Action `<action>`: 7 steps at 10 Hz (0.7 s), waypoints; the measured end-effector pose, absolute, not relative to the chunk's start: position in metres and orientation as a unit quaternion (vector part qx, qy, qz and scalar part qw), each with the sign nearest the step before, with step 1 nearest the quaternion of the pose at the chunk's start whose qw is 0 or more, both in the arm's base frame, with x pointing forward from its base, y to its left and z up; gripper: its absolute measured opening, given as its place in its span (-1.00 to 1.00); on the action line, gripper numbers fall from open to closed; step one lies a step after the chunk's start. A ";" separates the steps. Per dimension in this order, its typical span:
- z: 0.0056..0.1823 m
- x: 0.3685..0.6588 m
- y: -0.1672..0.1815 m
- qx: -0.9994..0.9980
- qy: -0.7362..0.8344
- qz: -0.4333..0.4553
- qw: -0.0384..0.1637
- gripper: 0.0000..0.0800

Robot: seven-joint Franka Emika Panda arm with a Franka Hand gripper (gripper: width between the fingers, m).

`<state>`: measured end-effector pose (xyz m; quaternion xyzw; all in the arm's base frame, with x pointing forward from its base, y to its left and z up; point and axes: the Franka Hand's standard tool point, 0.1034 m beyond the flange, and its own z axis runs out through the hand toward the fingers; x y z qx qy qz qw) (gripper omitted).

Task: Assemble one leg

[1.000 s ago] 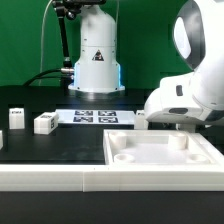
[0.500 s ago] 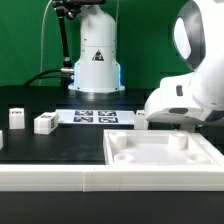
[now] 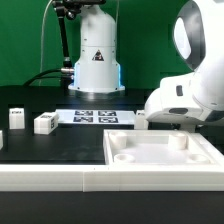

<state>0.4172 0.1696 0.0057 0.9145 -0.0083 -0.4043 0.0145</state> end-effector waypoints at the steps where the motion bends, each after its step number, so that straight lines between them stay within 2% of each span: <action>1: 0.022 0.425 0.167 0.915 -0.003 -0.404 0.012 -0.28; 3: 0.067 0.439 0.161 0.918 -0.003 -0.396 0.010 -0.27; 4: 0.078 0.444 0.161 0.922 -0.003 -0.388 0.008 -0.27; 7: 0.070 0.452 0.164 0.939 -0.005 -0.343 0.001 -0.27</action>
Offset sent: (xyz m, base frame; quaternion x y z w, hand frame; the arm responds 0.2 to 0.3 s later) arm 0.0240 -0.0147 0.0730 -0.0382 0.0269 -0.0189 0.9987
